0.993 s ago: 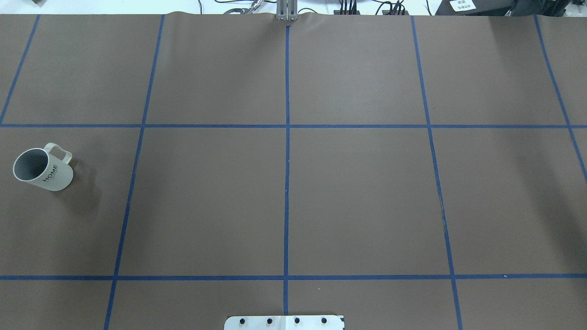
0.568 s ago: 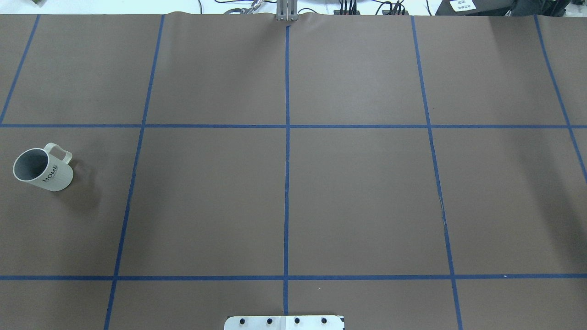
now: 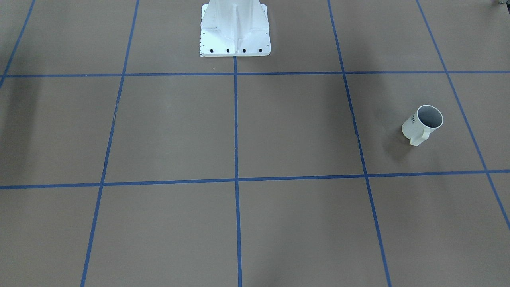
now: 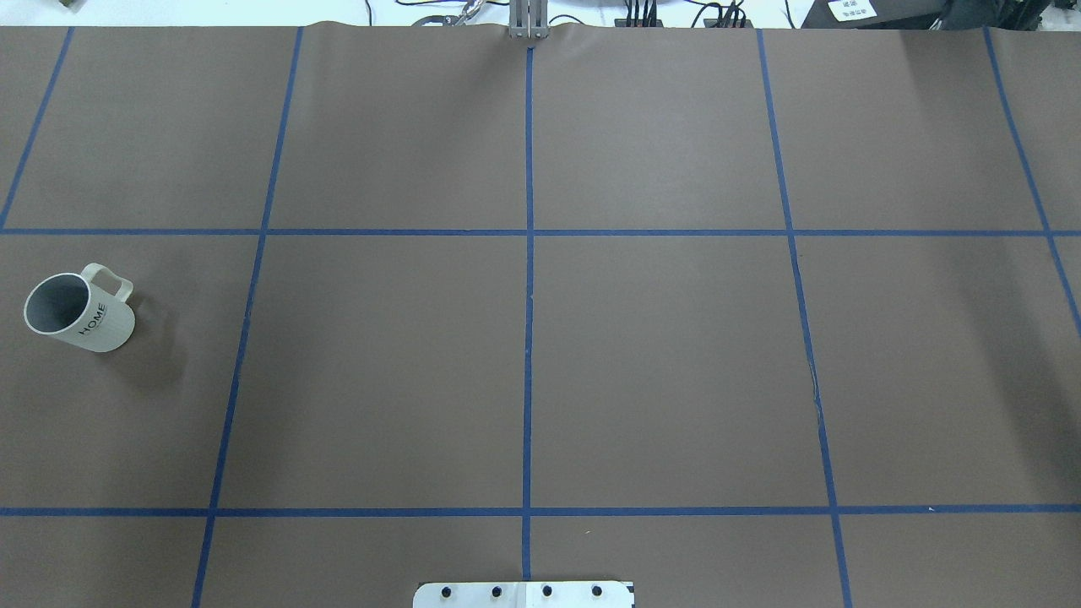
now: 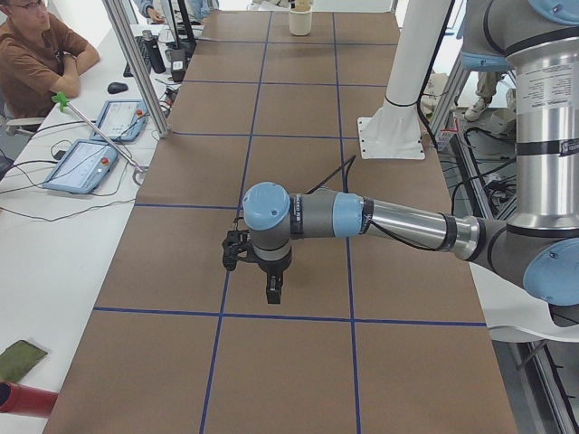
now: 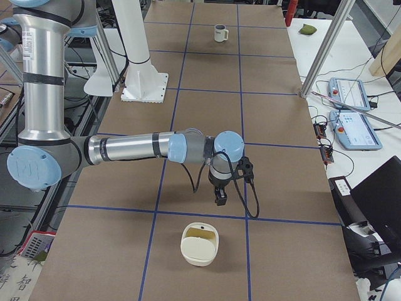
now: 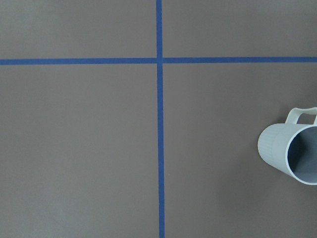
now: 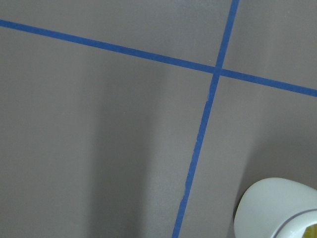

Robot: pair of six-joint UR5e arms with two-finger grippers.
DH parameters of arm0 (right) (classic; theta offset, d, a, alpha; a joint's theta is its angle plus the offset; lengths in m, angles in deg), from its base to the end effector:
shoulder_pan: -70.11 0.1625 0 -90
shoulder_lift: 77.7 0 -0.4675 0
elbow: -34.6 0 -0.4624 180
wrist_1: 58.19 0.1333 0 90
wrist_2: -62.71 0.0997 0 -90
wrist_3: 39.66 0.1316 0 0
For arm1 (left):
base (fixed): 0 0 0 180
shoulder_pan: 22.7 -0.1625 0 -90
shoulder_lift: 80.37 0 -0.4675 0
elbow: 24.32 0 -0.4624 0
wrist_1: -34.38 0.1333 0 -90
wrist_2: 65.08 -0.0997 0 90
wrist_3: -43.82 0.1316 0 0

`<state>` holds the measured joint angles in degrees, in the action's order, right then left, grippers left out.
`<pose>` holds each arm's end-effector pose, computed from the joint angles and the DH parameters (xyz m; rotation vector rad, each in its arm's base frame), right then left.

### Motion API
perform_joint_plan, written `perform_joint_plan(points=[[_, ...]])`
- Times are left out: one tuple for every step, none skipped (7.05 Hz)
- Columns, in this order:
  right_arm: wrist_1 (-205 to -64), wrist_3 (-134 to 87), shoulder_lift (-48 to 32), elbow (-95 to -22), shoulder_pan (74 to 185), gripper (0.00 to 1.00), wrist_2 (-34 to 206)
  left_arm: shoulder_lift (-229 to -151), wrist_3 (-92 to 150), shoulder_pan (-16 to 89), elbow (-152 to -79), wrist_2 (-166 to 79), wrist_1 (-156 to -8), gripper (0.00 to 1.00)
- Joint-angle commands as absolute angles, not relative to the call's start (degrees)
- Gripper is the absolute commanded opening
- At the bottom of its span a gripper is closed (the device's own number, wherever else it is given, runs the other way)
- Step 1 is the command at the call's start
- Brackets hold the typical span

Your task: Left arm hands cup to right arm to dump lemon

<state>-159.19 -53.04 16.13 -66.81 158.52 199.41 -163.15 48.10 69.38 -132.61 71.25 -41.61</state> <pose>0.0230 -0.5221 0.6640 0.0277 -0.8181 -0.2222 -0.0559 -0.4882 0.6334 -0.0036 0.8099 0.0155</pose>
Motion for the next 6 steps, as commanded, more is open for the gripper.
perform_joint_plan(points=[[-159.3, -52.8, 15.9, -66.6, 158.4, 1.00, 199.2, -163.0, 48.0, 69.3, -132.6, 71.2, -41.6, 1.00], [-159.1, -52.9, 15.9, -66.6, 158.4, 1.00, 198.9, -163.0, 48.0, 69.3, -132.9, 71.2, -41.5, 1.00], [-159.1, -52.9, 15.6, -66.5, 158.4, 1.00, 198.8, -163.0, 48.0, 69.3, -132.3, 71.1, -41.4, 1.00], [-159.0, -52.9, 15.5, -65.4, 158.4, 1.00, 198.9, -162.9, 48.0, 69.3, -131.5, 71.0, -41.4, 1.00], [-159.0, -53.0, 15.3, -65.7, 158.4, 1.00, 199.2, -162.9, 48.1, 69.1, -130.9, 68.1, -41.5, 1.00], [-159.1, -53.0, 15.2, -66.7, 158.4, 1.00, 198.9, -163.2, 48.4, 69.1, -127.3, 67.0, -42.0, 1.00]])
